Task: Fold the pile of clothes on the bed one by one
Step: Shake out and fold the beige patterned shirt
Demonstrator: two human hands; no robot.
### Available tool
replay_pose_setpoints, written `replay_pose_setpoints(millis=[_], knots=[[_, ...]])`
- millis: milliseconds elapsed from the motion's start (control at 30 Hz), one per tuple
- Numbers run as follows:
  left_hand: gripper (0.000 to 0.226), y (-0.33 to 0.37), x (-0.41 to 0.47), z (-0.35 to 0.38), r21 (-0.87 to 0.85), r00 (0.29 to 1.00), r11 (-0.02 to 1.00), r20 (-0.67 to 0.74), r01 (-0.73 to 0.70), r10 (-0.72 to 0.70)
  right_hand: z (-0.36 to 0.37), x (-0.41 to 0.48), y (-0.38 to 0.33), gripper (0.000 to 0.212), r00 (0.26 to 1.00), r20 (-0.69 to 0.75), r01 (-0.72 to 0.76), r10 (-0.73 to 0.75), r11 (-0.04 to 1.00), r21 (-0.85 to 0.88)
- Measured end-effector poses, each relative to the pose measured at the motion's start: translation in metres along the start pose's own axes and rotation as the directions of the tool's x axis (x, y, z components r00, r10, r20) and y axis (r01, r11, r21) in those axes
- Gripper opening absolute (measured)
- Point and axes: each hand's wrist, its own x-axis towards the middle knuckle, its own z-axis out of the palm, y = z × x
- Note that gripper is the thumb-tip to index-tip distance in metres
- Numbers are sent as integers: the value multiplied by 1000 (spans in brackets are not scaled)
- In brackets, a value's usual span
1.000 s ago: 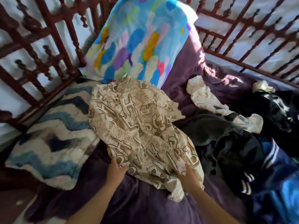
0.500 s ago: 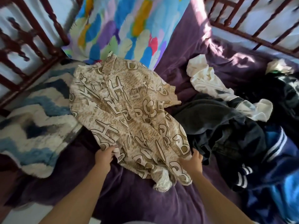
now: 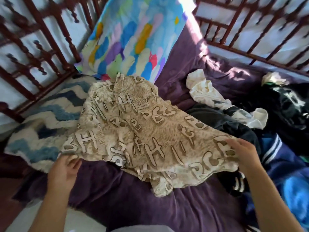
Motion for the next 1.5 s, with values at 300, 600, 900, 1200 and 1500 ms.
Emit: replay_pose_setpoints(millis=[300, 600, 900, 1200, 1500], knots=[[19, -115, -25, 12, 324, 988, 934, -29, 150, -148, 26, -6, 81, 68, 987, -150, -68, -59, 692, -718], [55, -164, -13, 26, 494, 925, 864, -366, 103, 98, 114, -76, 196, 26, 911, 193, -295, 365, 902, -314], [46, -160, 1, 41, 249, 927, 910, -262, 332, -267, 139, -63, 197, 11, 888, 133, -323, 441, 802, -503], [23, -171, -2, 75, 489, 780, 652, -103, 580, -617, 98, -79, 174, 19, 912, 133, -405, 389, 906, 122], [24, -147, -54, 68, 283, 652, 717, 299, 637, -697, 14, -88, 101, 27, 979, -97, -85, 179, 792, 605]])
